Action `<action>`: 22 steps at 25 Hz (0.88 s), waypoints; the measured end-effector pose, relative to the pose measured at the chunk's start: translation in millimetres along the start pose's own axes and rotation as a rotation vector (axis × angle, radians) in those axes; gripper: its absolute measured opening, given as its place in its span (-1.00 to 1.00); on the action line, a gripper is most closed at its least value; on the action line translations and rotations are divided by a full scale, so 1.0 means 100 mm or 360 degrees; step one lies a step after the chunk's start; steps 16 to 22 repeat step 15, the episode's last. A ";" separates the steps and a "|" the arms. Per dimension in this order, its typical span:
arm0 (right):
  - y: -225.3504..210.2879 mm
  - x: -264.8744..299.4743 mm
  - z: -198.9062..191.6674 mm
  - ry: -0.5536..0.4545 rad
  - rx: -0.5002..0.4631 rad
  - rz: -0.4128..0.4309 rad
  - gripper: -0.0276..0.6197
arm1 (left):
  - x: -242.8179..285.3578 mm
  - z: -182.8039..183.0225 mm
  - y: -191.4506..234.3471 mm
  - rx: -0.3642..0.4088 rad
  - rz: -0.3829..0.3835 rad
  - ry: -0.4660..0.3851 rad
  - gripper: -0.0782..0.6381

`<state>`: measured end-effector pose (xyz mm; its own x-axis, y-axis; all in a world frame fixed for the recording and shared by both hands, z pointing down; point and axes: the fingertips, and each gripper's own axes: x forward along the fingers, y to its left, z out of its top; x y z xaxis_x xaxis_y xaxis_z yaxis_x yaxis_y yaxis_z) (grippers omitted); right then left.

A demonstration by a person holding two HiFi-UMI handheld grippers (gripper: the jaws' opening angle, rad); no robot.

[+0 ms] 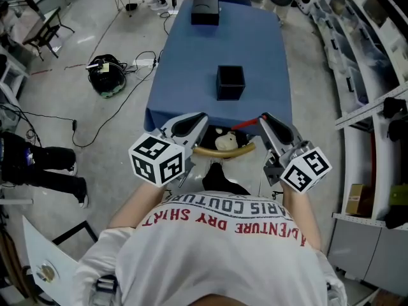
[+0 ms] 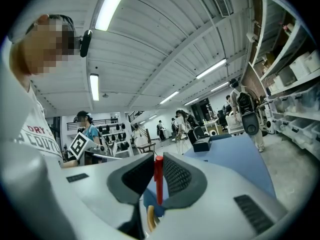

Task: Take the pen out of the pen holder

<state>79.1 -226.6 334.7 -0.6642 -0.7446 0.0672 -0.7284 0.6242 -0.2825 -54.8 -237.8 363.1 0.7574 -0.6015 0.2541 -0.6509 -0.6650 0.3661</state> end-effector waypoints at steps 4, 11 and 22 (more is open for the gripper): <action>-0.01 0.00 0.00 0.0016 0.0002 0.0007 -0.72 | 0.03 -0.02 0.02 -0.0011 0.0001 0.0011 -0.67; -0.12 0.03 0.05 0.0005 0.0012 -0.0001 -0.72 | 0.15 0.01 0.06 -0.0019 -0.0002 0.0021 -0.67; -0.21 0.01 0.08 0.0000 0.0012 -0.0007 -0.72 | 0.26 0.04 0.04 -0.0018 -0.0014 0.0030 -0.67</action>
